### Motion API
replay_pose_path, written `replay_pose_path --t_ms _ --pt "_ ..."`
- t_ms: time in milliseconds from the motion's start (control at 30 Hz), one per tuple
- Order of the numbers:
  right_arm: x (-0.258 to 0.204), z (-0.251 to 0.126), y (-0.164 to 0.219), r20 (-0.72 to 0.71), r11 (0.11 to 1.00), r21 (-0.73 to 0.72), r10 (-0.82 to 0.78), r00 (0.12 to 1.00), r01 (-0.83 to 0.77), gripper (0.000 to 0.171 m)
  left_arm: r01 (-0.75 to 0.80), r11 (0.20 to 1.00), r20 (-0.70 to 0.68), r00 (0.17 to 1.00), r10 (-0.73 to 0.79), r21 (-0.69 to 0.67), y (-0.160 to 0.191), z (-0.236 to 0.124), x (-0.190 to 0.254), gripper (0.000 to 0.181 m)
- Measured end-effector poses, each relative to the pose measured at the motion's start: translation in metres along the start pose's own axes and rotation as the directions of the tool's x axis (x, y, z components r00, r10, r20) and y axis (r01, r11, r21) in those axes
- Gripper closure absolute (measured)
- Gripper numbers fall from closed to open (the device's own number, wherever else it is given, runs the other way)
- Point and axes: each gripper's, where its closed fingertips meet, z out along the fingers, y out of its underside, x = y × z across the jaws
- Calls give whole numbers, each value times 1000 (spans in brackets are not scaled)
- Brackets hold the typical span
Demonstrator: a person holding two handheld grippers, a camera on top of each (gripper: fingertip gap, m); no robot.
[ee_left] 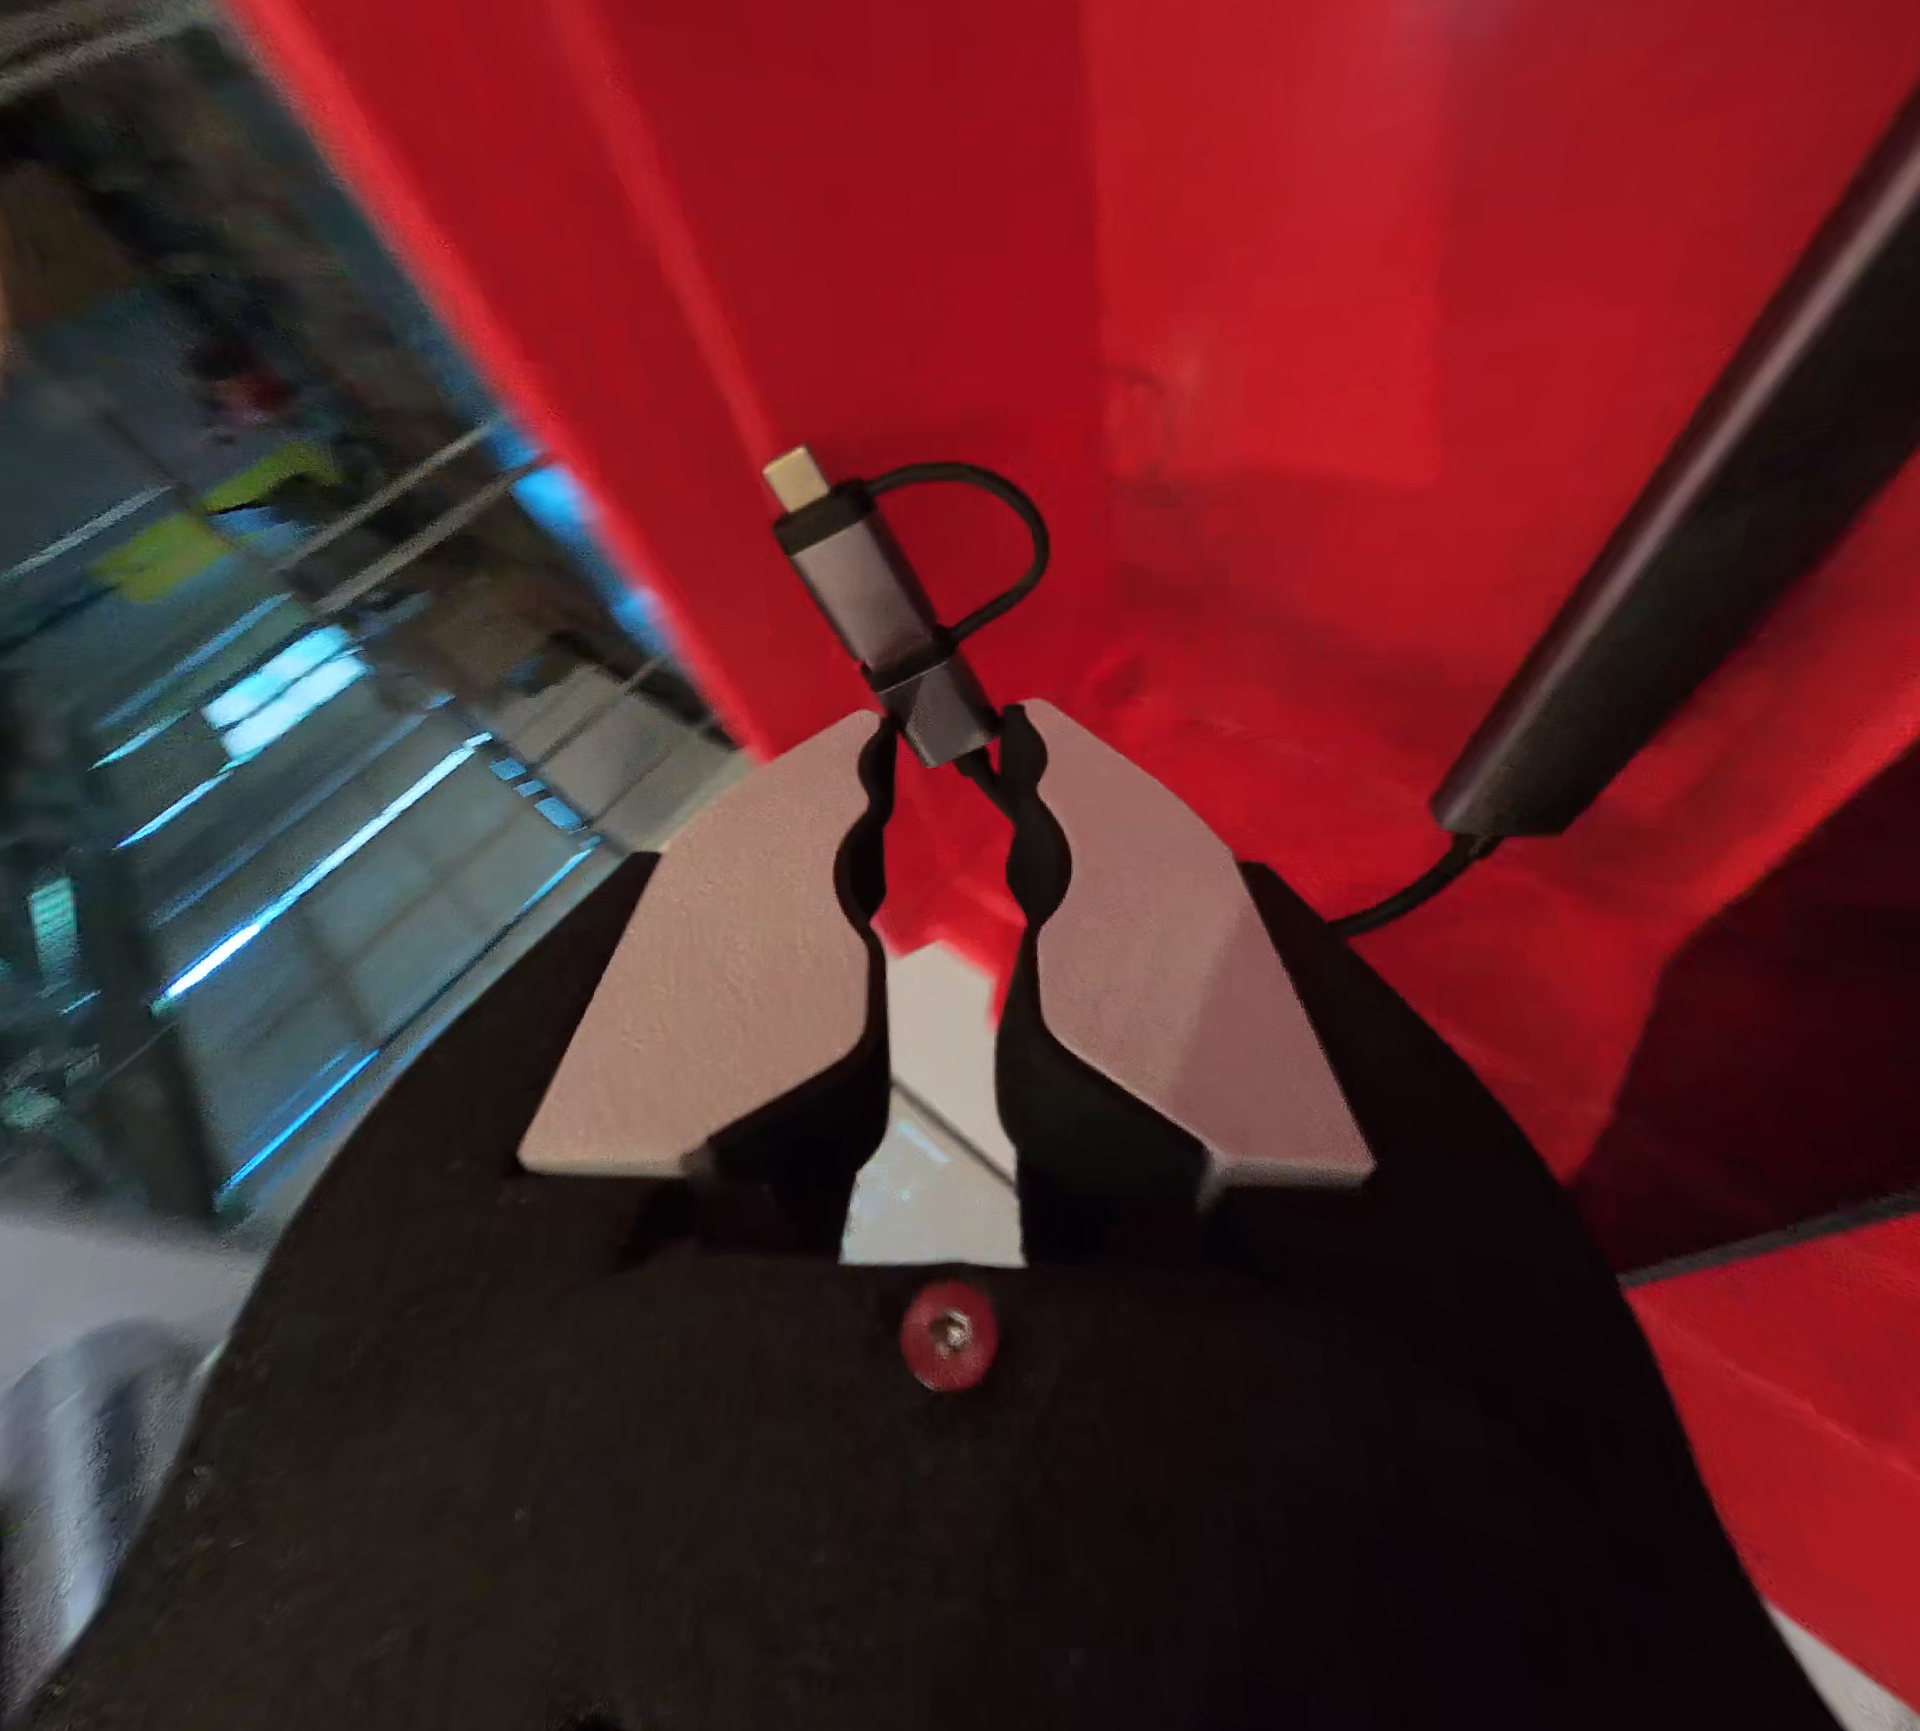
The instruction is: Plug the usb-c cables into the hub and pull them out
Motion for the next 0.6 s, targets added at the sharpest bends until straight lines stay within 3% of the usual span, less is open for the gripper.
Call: replay_pose_path --t_ms 67,167,433,600 --pt "1 -2 -2 -2 1000 9 0 1000 0 135 -8 1000 148 989 12 -27 9 -18 -23 162" --pt "2 -4 -4 -5 1000 23 6 1000 -6 135 34 998 262 965 -20 -49 23 -43 -44 163" --pt "-15 6 -19 56 997 77 16 998 -20 136 94 994 445 893 -63 -47 43 -128 -84 163" --pt "-54 25 -56 227 950 259 117 967 -176 136 106 994 536 841 -77 -22 42 -202 -115 163"
